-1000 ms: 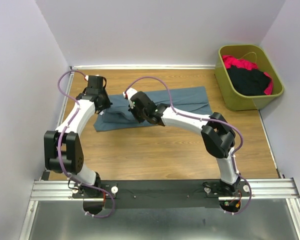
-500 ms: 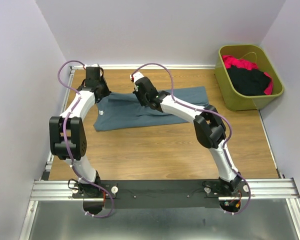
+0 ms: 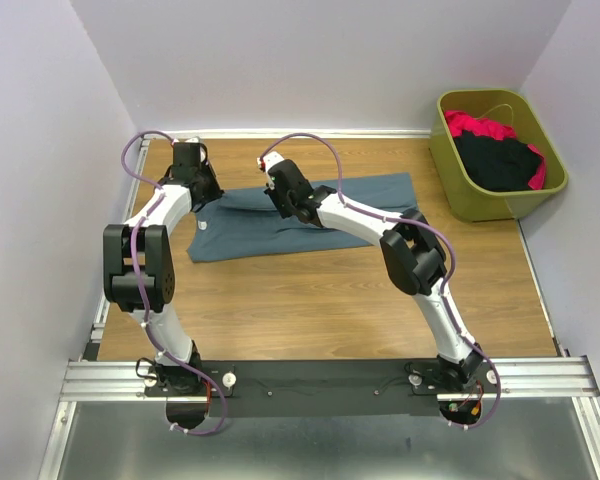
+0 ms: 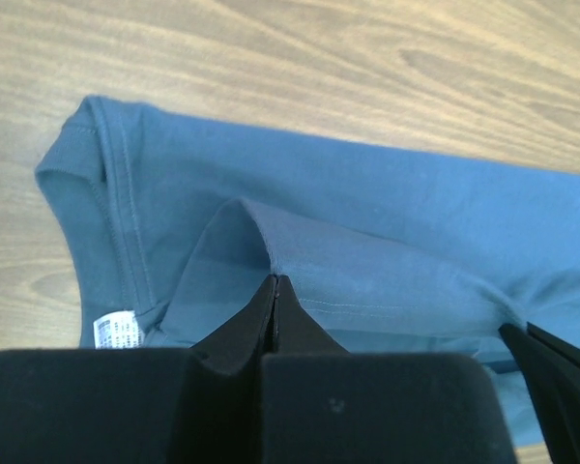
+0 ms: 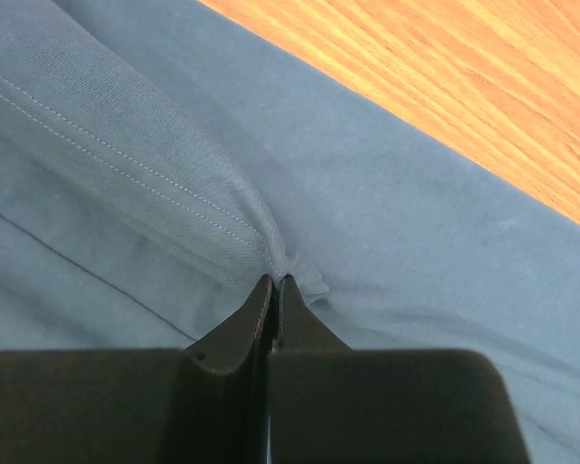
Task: Fold and stack the t-shirts
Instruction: Fold the tshirt
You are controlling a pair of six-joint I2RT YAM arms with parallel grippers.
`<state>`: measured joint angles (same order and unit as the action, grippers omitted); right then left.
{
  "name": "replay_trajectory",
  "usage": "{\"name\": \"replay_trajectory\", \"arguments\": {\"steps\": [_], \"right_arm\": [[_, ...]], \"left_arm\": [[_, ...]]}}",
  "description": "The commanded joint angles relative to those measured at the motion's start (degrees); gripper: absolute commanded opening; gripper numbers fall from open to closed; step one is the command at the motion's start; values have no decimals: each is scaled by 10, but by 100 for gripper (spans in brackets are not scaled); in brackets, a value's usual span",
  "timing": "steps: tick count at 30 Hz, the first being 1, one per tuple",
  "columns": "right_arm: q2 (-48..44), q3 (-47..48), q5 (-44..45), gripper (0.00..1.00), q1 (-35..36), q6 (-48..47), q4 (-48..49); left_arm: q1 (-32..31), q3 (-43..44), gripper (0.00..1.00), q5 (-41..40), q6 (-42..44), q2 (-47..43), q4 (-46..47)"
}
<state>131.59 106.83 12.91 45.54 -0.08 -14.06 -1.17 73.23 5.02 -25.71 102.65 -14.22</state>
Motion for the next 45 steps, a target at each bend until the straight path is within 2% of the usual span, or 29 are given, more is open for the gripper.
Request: {"name": "replay_trajectory", "arguments": {"steps": [1, 13, 16, 18, 19, 20, 24, 25, 27, 30, 35, 41, 45], "right_arm": [[-5, -1, -29, 8, -2, -2, -2], [-8, -30, -59, 8, -1, 18, -4], [-11, -29, -54, 20, -1, 21, -6], [-19, -29, -51, 29, -1, 23, -7], [-25, -29, -49, 35, -1, 23, -9], [-39, -31, -46, 37, -2, 23, -9], [-85, -60, -28, 39, -1, 24, -11], [-98, -68, -26, 39, -1, 26, -11], [-120, -100, -34, 39, -2, 35, -11], [-173, -155, -49, 39, -2, 56, -13], [-210, -224, -70, 36, -2, 103, -13], [-212, -264, -93, 33, -5, 131, -11], [-197, -270, -90, 31, -18, 138, -7]], "left_arm": [[7, -8, 0, 17, 5, 11, 5], [7, -3, 0, 2, 11, 52, -11], [7, -4, 1, 3, 15, 63, -10], [7, -5, 6, 0, 14, 63, -12], [7, -6, 14, -6, 14, 59, -13], [7, -6, 16, -10, 15, 55, -18], [7, -7, 32, -38, 8, 6, -34], [7, -12, 41, -44, 6, -6, -35], [7, -27, 45, -46, 3, -30, -43], [7, -65, 45, -74, -2, -91, -47], [7, -166, 31, -75, -13, -138, -13], [26, -237, 24, -75, -25, -124, 23], [42, -245, 22, -85, -25, -92, 24]]}}
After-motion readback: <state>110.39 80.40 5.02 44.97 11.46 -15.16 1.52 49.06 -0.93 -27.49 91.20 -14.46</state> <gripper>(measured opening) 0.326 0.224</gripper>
